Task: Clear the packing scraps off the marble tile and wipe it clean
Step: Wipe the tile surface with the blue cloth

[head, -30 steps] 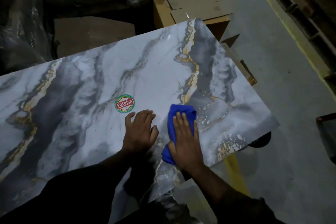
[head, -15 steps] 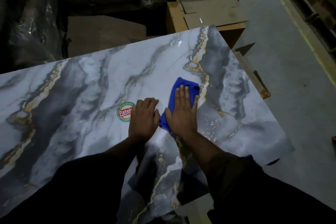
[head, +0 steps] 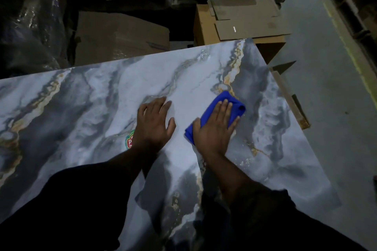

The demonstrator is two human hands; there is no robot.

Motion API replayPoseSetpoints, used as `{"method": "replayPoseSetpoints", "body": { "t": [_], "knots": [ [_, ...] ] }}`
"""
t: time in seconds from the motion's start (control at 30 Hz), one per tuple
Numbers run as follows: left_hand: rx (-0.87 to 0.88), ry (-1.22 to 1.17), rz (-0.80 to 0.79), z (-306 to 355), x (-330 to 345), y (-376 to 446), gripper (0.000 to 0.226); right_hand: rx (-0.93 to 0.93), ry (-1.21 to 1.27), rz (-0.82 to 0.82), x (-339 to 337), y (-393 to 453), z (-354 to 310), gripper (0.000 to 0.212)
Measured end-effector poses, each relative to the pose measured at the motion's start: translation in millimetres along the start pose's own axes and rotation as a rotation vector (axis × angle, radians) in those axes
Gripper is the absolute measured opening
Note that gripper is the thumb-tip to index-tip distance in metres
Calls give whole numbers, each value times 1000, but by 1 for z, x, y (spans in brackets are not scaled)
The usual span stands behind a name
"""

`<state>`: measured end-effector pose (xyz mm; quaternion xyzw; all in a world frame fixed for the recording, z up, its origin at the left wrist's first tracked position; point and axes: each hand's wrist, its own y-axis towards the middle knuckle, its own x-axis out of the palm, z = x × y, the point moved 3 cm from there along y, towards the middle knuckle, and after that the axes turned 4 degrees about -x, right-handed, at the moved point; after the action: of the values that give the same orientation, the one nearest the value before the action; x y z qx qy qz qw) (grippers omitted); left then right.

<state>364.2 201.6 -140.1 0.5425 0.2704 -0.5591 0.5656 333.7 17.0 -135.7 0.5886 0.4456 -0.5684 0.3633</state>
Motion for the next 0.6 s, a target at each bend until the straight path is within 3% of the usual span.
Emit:
{"method": "replayPoseSetpoints", "body": {
  "t": [0.1, 0.23, 0.33, 0.4, 0.6],
  "knots": [
    [26, -5, 73, -2, 1, -2, 44, -85, 1, -18, -1, 34, -33, 88],
    [-7, -71, 105, -1, -2, -3, 47, -404, 2, -40, -2, 49, -62, 84],
    [-6, -93, 122, -2, -4, -3, 48, -690, 153, -66, -4, 18, -52, 79],
    [1, -98, 91, -1, -4, 1, 50, -766, 183, -55, -1, -8, -32, 81],
    [-9, -16, -66, -1, 2, 5, 58, -256, 67, 48, 0, 14, 17, 80]
  ]
}}
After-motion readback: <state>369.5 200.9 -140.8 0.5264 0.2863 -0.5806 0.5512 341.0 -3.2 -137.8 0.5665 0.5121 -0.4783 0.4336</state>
